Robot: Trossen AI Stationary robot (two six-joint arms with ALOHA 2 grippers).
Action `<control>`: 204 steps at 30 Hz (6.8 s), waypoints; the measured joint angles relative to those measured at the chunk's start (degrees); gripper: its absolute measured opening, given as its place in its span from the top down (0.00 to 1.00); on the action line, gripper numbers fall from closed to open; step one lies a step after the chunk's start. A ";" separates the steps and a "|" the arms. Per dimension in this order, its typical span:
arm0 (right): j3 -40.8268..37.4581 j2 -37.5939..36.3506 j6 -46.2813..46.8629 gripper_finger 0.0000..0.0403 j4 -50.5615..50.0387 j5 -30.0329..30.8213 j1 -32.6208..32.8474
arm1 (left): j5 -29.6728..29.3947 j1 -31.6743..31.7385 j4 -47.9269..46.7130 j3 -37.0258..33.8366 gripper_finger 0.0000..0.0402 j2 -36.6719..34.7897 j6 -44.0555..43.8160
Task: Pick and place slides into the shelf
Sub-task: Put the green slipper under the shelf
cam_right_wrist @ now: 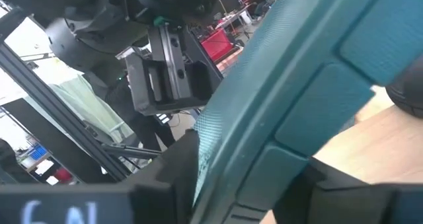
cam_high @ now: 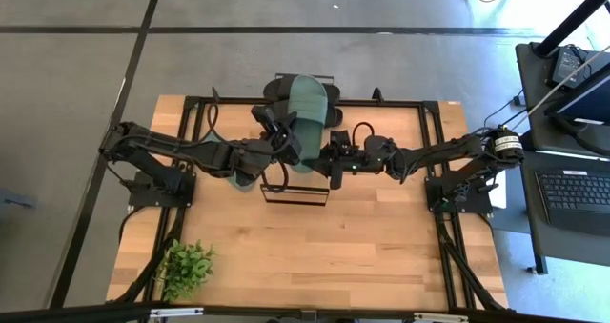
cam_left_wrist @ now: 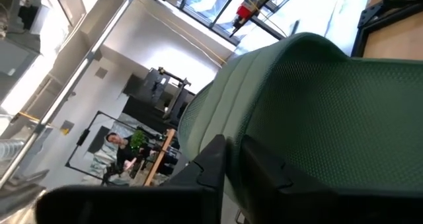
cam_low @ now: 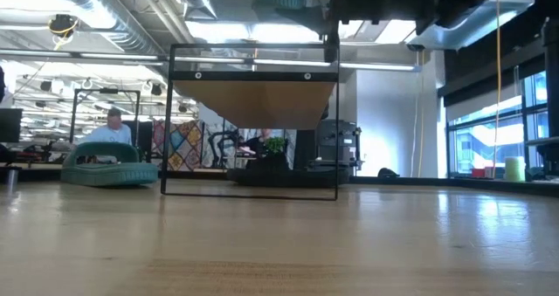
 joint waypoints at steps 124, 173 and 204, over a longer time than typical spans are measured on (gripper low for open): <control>-0.36 -9.59 -14.46 0.80 -99.81 -40.16 -22.55 | 43.59 18.75 -19.69 -42.25 0.53 -48.09 -43.56; -7.34 -3.91 -20.91 0.40 -91.01 -16.84 -22.56 | 43.56 18.75 -19.94 -42.29 0.53 -48.09 -43.34; 1.95 -25.06 33.89 0.40 -108.27 0.23 -8.02 | 43.54 18.73 -22.32 -42.29 0.53 -48.06 -46.80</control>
